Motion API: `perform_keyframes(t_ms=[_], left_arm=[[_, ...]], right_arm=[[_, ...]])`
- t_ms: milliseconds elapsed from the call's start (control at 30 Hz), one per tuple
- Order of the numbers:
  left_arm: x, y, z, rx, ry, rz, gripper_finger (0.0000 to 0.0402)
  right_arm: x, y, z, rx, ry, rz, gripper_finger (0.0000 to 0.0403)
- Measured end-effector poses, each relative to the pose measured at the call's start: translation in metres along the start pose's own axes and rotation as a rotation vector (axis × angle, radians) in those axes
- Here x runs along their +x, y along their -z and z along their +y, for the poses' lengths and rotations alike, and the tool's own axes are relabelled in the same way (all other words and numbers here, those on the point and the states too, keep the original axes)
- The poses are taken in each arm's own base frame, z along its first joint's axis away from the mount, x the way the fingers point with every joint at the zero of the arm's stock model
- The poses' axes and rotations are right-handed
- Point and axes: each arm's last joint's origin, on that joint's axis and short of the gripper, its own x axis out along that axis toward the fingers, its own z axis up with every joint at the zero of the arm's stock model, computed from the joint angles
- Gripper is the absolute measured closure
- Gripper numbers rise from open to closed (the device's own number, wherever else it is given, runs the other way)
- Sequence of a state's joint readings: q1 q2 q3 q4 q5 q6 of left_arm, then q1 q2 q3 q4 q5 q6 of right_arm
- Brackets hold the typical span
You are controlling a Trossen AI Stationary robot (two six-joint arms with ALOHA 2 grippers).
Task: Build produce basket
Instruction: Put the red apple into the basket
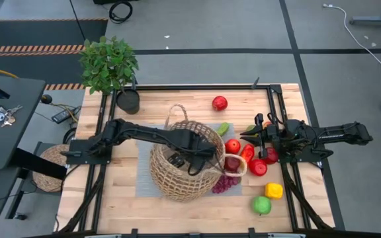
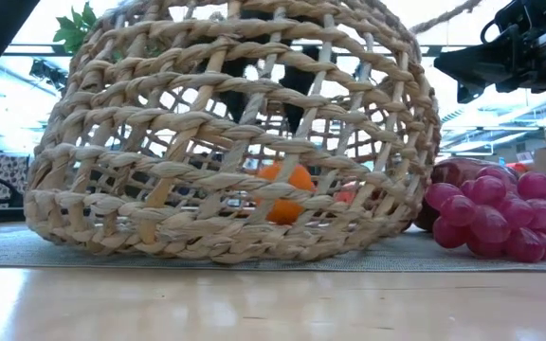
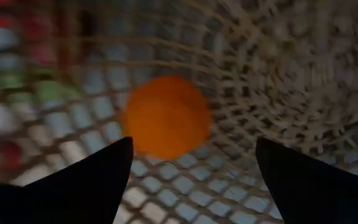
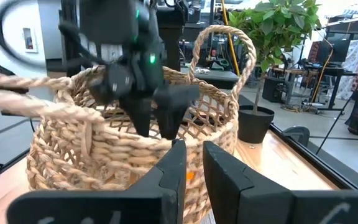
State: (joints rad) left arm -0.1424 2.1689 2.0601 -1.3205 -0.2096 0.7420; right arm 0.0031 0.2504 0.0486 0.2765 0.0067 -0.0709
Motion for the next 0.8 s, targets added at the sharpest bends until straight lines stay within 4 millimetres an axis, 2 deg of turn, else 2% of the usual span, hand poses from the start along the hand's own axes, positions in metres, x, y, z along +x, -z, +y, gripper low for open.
perform_keyframes(t_ms=[200, 333, 500, 667, 800], left_arm=[[-0.042, 0.005, 0.018, -0.069, -0.114, -0.066, 0.0065], [-0.060, 0.016, 0.038, -0.143, -0.300, -0.039, 0.0065], [-0.064, 0.040, 0.075, -0.300, -0.487, -0.016, 0.0066], [-0.061, 0.070, 0.111, -0.516, -0.588, -0.087, 0.0066], [-0.058, 0.098, 0.134, -0.667, -0.588, -0.182, 0.0066]], right_arm=[[0.000, 0.000, 0.000, 0.000, 0.000, 0.000, 0.0341], [0.000, 0.000, 0.000, 0.000, 0.000, 0.000, 0.0341], [0.000, 0.000, 0.000, 0.000, 0.000, 0.000, 0.0341], [0.000, 0.000, 0.000, 0.000, 0.000, 0.000, 0.0341], [0.000, 0.000, 0.000, 0.000, 0.000, 0.000, 0.0341]])
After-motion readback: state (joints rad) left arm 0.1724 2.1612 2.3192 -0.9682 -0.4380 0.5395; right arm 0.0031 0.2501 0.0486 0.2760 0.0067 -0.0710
